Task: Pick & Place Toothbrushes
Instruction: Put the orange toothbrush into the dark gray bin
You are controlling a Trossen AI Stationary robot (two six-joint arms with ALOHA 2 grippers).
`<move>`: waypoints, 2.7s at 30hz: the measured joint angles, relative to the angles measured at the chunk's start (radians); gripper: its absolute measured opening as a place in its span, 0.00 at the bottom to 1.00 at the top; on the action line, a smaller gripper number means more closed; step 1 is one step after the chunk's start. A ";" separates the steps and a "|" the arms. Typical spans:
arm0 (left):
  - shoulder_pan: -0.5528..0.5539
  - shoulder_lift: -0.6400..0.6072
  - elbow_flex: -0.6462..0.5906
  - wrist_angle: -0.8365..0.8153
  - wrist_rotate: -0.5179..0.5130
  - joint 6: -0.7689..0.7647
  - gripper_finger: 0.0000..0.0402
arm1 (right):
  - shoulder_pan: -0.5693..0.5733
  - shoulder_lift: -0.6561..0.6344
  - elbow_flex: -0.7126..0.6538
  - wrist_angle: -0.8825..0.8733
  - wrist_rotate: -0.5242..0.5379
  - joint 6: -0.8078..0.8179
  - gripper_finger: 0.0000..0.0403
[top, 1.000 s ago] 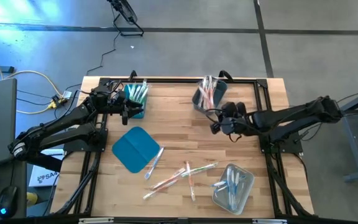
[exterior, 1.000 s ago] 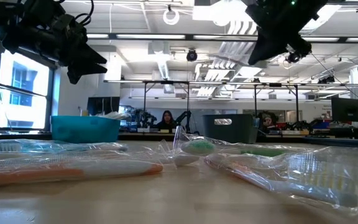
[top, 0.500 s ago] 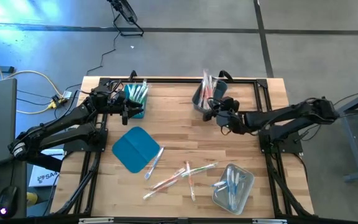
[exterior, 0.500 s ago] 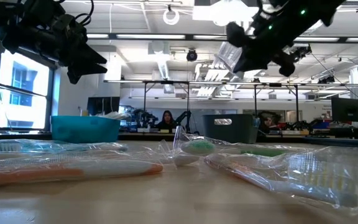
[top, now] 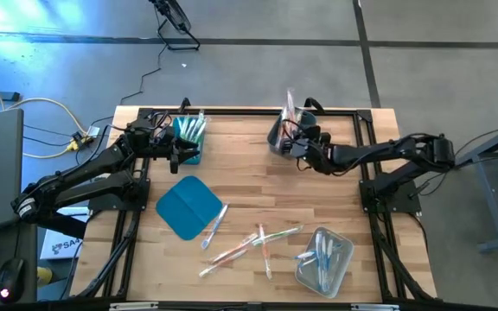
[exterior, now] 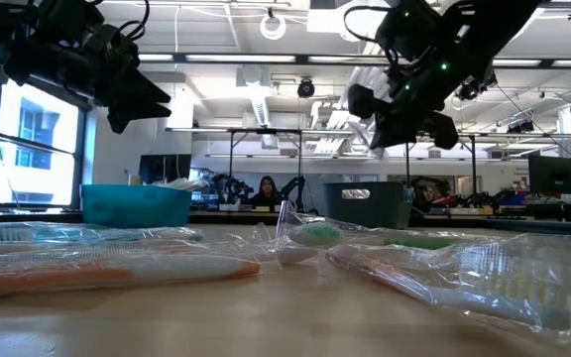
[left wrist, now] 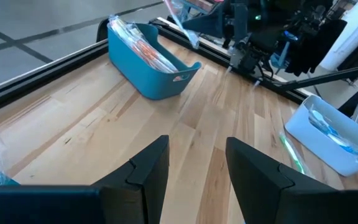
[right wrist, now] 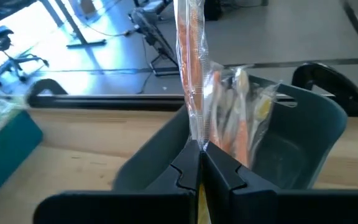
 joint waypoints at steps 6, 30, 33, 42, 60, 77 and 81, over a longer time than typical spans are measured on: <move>0.000 0.000 0.000 0.000 -0.003 0.000 0.39 | -0.027 0.042 0.000 0.020 -0.023 0.000 0.01; 0.000 0.000 0.000 0.000 -0.002 0.000 0.39 | -0.039 0.063 0.000 0.033 -0.056 0.052 0.01; 0.000 0.000 0.000 0.000 -0.002 0.000 0.39 | -0.044 0.063 0.000 0.010 -0.066 0.056 0.01; 0.000 0.000 0.000 0.000 -0.002 0.000 0.39 | -0.043 0.150 0.000 -0.002 -0.087 0.106 0.01; 0.000 0.000 0.000 0.000 0.001 0.000 0.39 | -0.043 0.189 0.000 0.003 -0.147 0.085 0.01; 0.000 0.000 0.000 0.000 -0.003 0.000 0.39 | -0.044 0.188 0.000 0.008 -0.176 0.065 0.01; 0.000 0.000 0.000 0.000 -0.003 0.000 0.39 | -0.043 0.188 0.000 0.014 -0.179 0.065 0.01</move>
